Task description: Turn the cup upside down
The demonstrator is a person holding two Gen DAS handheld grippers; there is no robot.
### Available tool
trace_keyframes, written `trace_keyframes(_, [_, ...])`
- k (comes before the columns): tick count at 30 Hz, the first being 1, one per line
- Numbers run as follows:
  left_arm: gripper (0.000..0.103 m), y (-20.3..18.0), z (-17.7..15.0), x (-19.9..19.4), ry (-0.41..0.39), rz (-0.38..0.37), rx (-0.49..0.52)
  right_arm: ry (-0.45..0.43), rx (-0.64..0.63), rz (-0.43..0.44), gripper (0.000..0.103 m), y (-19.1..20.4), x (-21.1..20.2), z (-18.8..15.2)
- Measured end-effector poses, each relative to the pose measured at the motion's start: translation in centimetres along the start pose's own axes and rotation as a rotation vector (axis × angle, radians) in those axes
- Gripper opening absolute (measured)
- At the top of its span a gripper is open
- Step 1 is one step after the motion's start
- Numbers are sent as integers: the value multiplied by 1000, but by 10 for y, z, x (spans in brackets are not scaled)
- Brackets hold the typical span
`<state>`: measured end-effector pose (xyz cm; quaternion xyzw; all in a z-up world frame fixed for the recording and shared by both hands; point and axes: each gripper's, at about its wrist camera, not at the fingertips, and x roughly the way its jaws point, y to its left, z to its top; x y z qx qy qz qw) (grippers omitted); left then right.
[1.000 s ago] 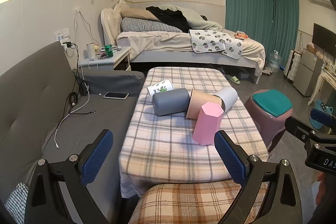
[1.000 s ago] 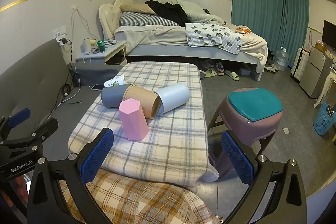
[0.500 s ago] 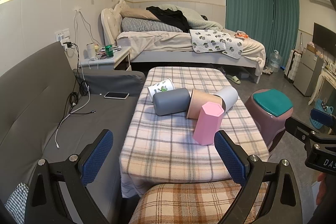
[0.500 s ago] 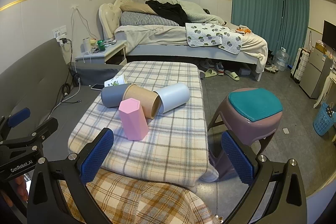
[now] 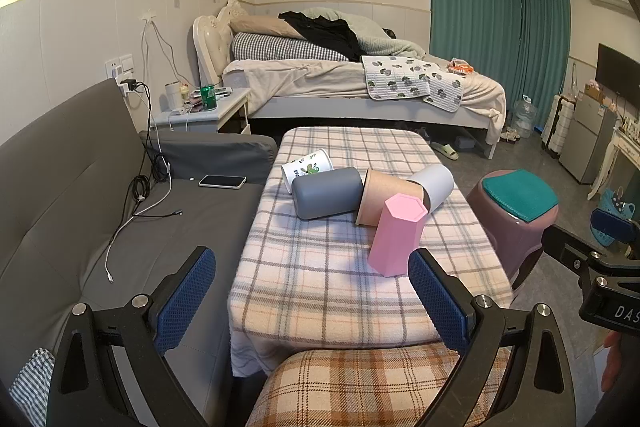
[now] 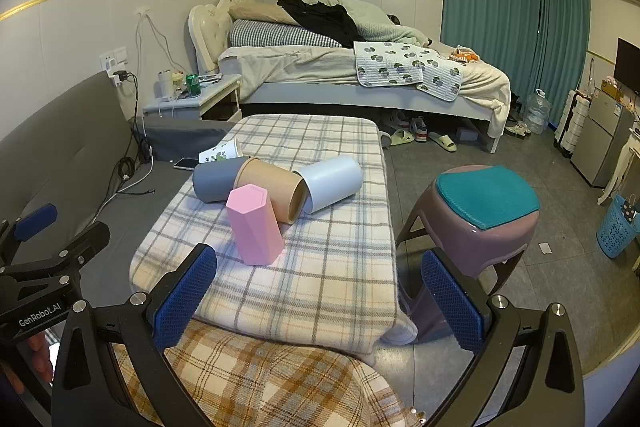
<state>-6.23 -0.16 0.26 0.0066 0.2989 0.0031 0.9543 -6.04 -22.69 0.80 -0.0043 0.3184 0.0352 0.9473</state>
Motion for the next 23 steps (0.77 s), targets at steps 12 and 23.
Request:
trace_keyframes(12, [100, 0, 0, 0, 2, 0, 0, 3, -1, 0, 103, 0, 0, 0])
trace_keyframes(23, [100, 0, -3, 1, 3, -1, -5, 5, -2, 1, 103, 1, 0, -1])
